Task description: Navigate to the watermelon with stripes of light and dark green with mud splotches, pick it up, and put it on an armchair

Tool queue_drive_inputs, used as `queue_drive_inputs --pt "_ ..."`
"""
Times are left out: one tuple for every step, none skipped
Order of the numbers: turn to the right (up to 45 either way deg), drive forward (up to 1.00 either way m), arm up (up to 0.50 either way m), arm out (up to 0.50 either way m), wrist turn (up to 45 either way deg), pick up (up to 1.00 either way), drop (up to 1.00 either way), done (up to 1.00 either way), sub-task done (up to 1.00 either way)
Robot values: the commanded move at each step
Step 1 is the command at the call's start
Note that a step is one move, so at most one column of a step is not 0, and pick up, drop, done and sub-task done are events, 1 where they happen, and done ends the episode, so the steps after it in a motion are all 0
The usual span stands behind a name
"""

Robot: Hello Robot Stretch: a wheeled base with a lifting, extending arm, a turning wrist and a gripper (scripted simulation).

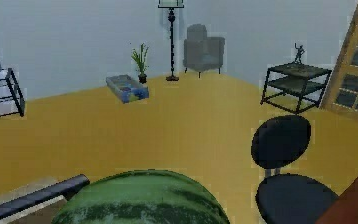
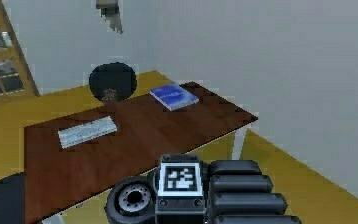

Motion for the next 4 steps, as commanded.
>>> queue_drive_inputs --pt "3.0 0.0 0.0 0.0 0.0 0.0 0.0 0.0 0.0" --pt "0.0 0.9 0.0 0.0 0.0 0.0 0.0 0.0 0.0" --pt "0.0 1.0 0.0 0.0 0.0 0.0 0.0 0.0 0.0" --pt "3.0 0.0 0.0 0.0 0.0 0.0 0.0 0.0 0.0"
